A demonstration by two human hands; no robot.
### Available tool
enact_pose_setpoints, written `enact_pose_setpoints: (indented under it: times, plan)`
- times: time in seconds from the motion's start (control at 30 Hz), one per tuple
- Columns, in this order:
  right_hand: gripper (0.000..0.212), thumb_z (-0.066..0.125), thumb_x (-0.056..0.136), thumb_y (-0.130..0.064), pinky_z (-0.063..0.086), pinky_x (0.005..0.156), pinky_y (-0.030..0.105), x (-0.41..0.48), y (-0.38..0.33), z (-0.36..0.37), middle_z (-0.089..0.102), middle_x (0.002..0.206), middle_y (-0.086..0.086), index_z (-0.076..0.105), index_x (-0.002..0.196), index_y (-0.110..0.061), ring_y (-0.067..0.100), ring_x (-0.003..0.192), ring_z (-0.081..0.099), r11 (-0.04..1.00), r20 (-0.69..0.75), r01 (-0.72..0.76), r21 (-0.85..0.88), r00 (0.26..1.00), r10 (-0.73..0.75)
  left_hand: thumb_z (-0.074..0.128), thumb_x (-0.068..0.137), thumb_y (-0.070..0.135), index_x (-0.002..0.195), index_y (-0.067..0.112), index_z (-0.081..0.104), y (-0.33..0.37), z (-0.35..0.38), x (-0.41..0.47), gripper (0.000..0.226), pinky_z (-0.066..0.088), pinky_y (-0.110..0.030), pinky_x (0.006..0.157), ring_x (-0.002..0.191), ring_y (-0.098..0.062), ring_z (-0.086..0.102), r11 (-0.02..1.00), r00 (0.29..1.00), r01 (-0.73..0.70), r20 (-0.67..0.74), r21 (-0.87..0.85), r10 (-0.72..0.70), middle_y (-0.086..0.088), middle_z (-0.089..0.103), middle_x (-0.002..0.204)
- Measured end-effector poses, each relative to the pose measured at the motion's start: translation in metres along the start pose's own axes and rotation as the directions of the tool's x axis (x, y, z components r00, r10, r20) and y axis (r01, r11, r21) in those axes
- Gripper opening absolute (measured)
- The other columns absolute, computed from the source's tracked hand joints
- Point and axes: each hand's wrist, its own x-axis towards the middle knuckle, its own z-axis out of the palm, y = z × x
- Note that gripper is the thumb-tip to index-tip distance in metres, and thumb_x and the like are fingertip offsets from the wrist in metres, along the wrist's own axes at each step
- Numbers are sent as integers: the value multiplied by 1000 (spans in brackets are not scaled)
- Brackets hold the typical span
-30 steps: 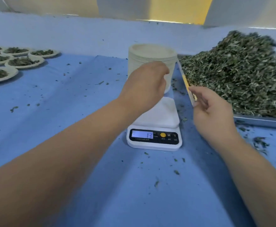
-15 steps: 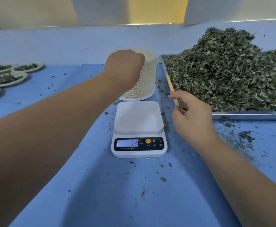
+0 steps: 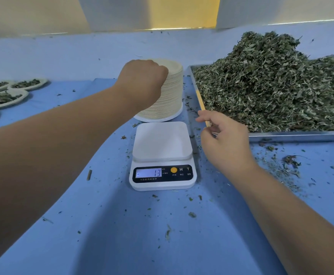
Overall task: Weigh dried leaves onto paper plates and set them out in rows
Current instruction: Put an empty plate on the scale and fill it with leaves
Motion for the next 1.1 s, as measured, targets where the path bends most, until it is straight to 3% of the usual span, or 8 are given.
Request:
enact_pose_setpoints:
  times: [0.1,0.37,0.67,0.93,1.1]
  plan:
    - [33,48,85,-14,58,85,39,0,-2,-1,62,107,-31,69,100,-35,15,93,67,1000,1,21,11,1000,-21,48,87,-2,86,9,47,0,2,0,11,28,-36,60,68,-31,42,1000,1000,1,-3,15,-1,-4,33,66]
    - [31,54,88,-5,55,84,28,0,1,2,63,111,-29,70,93,-31,8,88,66,999,-8,42,14,999,-42,49,86,-4,90,10,48,-3,5,1,15,13,-31,52,64,-30,40,993,998,-60,19,98,59,-3,35,67]
    - [32,55,89,-6,53,78,23,0,1,1,63,107,-30,68,89,-35,6,83,66,999,-4,42,1,999,-42,47,86,-4,89,9,49,-5,5,4,14,22,-33,57,70,-33,47,997,999,-42,35,68,40,-5,38,69]
    - [31,55,89,-5,55,77,27,-1,0,1,66,108,-23,69,90,-33,8,83,67,999,-7,40,7,999,-39,47,85,-4,87,11,47,-5,3,1,15,27,-36,58,68,-32,45,996,999,-47,28,72,45,-6,35,66]
    - [28,55,90,-3,57,80,32,0,1,0,71,115,-15,72,93,-26,11,82,68,999,-6,28,16,1000,-28,49,88,-3,91,11,46,-5,6,1,15,17,-31,54,66,-31,45,993,998,-66,23,102,64,-4,34,66]
